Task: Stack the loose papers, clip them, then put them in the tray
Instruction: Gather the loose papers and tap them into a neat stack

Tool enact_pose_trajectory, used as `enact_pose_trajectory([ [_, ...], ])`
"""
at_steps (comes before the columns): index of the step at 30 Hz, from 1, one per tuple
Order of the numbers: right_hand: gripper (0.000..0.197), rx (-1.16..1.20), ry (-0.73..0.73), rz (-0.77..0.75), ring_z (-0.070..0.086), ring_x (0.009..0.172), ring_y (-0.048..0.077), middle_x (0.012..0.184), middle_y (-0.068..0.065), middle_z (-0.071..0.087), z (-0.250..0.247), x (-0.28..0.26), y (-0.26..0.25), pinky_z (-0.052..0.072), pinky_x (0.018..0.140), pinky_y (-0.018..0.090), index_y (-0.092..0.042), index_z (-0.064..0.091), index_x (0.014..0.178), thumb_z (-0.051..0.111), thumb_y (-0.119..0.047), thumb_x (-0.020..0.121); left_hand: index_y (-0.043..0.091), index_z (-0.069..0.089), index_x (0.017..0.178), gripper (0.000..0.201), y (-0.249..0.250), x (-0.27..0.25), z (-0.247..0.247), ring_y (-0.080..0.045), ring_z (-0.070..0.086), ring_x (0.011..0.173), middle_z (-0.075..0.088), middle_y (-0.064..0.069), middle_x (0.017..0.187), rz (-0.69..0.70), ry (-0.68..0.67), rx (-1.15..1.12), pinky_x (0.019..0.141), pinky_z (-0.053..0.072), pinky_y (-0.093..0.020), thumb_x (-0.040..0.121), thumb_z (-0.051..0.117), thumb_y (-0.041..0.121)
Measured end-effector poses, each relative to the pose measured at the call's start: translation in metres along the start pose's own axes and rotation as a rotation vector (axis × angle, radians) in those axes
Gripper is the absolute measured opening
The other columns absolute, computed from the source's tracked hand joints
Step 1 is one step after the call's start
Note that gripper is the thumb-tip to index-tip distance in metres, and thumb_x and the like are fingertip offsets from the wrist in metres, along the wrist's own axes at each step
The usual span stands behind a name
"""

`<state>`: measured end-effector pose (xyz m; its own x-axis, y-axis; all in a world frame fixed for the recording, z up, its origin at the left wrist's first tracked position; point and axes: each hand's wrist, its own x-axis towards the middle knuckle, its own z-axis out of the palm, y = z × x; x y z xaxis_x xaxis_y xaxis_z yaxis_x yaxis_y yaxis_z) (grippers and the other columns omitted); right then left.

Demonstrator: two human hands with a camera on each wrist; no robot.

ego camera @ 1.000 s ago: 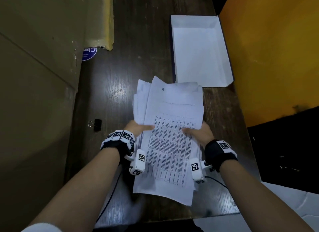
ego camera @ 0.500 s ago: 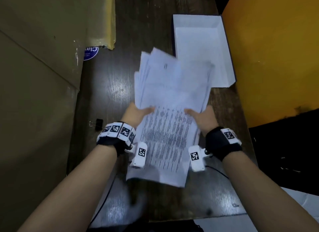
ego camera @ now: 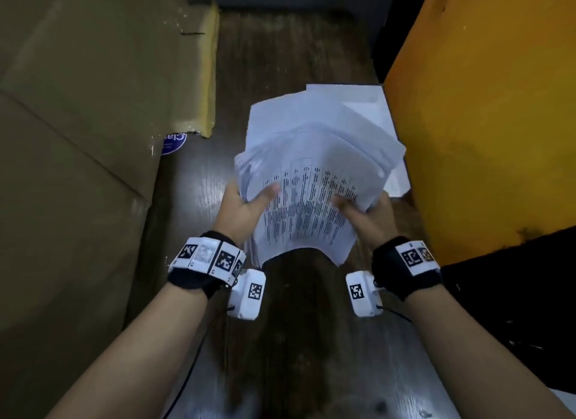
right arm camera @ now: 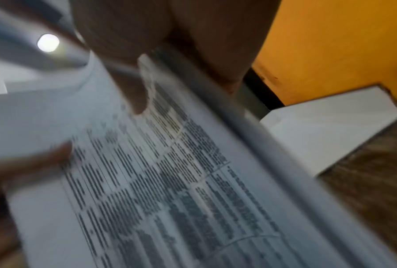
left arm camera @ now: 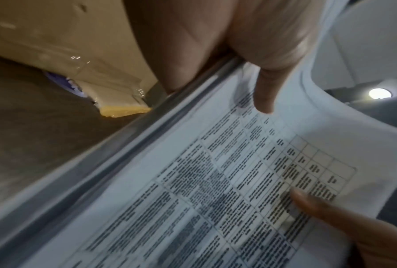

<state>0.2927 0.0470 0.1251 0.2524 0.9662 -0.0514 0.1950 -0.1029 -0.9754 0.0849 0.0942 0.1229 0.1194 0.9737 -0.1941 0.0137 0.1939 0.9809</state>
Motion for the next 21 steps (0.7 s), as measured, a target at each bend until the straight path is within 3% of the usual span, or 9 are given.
enact_pose_trajectory([
  [2, 0.018, -0.006, 0.042, -0.006, 0.071, 0.098, 0.023, 0.1, 0.003, 0.075, -0.001, 0.003, -0.003, 0.057, 0.087, 0.055, -0.035, 0.07, 0.089, 0.074, -0.019, 0.082, 0.042, 0.065, 0.09, 0.019, 0.013, 0.001, 0.003, 0.007, 0.066, 0.088, 0.073, 0.023, 0.088, 0.089, -0.023, -0.005, 0.084, 0.053, -0.026, 0.084, 0.07, 0.025],
  [5, 0.03, 0.068, 0.04, -0.063, 0.07, 0.096, 0.006, 0.095, -0.016, 0.074, -0.007, 0.002, -0.01, 0.06, 0.084, 0.035, -0.037, 0.067, 0.095, 0.071, -0.01, 0.084, 0.039, 0.063, 0.087, 0.03, 0.023, 0.001, 0.003, 0.014, 0.065, 0.081, 0.071, 0.031, 0.08, 0.205, -0.071, -0.025, 0.074, 0.053, -0.01, 0.089, 0.062, 0.009],
  [7, 0.03, 0.095, -0.028, -0.048, 0.07, 0.095, 0.001, 0.096, -0.017, 0.074, -0.013, -0.003, -0.01, 0.06, 0.082, 0.028, -0.024, 0.067, 0.105, 0.072, -0.007, 0.08, 0.031, 0.064, 0.094, 0.027, 0.019, 0.0, -0.001, 0.012, 0.066, 0.082, 0.073, 0.027, 0.082, 0.229, -0.084, -0.068, 0.071, 0.053, -0.009, 0.084, 0.067, 0.006],
  [10, 0.029, 0.029, -0.084, 0.038, 0.068, 0.085, -0.006, 0.098, -0.01, 0.07, -0.017, -0.002, -0.001, 0.059, 0.084, 0.035, -0.02, 0.066, 0.102, 0.075, -0.008, 0.077, 0.01, 0.062, 0.116, 0.051, 0.015, 0.003, -0.009, 0.002, 0.068, 0.094, 0.074, 0.012, 0.097, 0.219, -0.097, -0.053, 0.076, 0.053, -0.015, 0.068, 0.079, 0.013],
  [11, 0.027, 0.016, -0.079, 0.047, 0.069, 0.083, -0.003, 0.097, -0.007, 0.071, -0.017, 0.001, -0.001, 0.059, 0.084, 0.038, -0.02, 0.066, 0.099, 0.076, -0.007, 0.077, 0.013, 0.062, 0.116, 0.051, 0.018, 0.005, -0.01, 0.001, 0.067, 0.095, 0.073, 0.012, 0.099, 0.221, -0.109, -0.022, 0.077, 0.053, -0.015, 0.069, 0.08, 0.01],
  [13, 0.024, -0.024, -0.057, 0.012, 0.07, 0.081, 0.003, 0.093, -0.003, 0.072, -0.015, 0.007, -0.004, 0.059, 0.082, 0.044, -0.02, 0.067, 0.098, 0.075, -0.01, 0.078, 0.023, 0.065, 0.102, 0.036, 0.025, 0.008, -0.005, 0.005, 0.068, 0.087, 0.075, 0.018, 0.087, 0.232, -0.125, 0.025, 0.073, 0.053, -0.014, 0.073, 0.076, 0.004],
  [16, 0.021, -0.014, -0.004, -0.038, 0.069, 0.078, -0.001, 0.081, -0.015, 0.073, -0.009, 0.011, -0.011, 0.06, 0.082, 0.043, -0.037, 0.07, 0.084, 0.072, -0.016, 0.084, 0.03, 0.066, 0.089, 0.022, 0.035, 0.005, 0.01, 0.003, 0.068, 0.08, 0.074, 0.019, 0.078, 0.259, -0.107, 0.048, 0.076, 0.056, -0.02, 0.085, 0.066, 0.008],
  [19, 0.026, 0.051, 0.07, -0.071, 0.07, 0.078, -0.006, 0.074, -0.026, 0.074, -0.009, 0.008, -0.016, 0.059, 0.076, 0.031, -0.04, 0.07, 0.078, 0.071, -0.015, 0.085, 0.026, 0.062, 0.105, 0.022, 0.047, 0.002, 0.017, 0.005, 0.065, 0.091, 0.073, 0.021, 0.091, 0.314, -0.115, 0.029, 0.081, 0.052, -0.017, 0.091, 0.059, 0.01],
  [21, 0.024, 0.008, 0.051, -0.127, 0.07, 0.093, 0.001, 0.087, -0.021, 0.075, -0.011, 0.005, -0.016, 0.06, 0.083, 0.036, -0.041, 0.069, 0.093, 0.071, -0.018, 0.085, 0.027, 0.044, 0.131, 0.045, 0.048, 0.0, 0.016, 0.001, 0.058, 0.113, 0.062, 0.014, 0.117, 0.399, -0.197, 0.015, 0.09, 0.048, -0.016, 0.093, 0.055, 0.006],
])
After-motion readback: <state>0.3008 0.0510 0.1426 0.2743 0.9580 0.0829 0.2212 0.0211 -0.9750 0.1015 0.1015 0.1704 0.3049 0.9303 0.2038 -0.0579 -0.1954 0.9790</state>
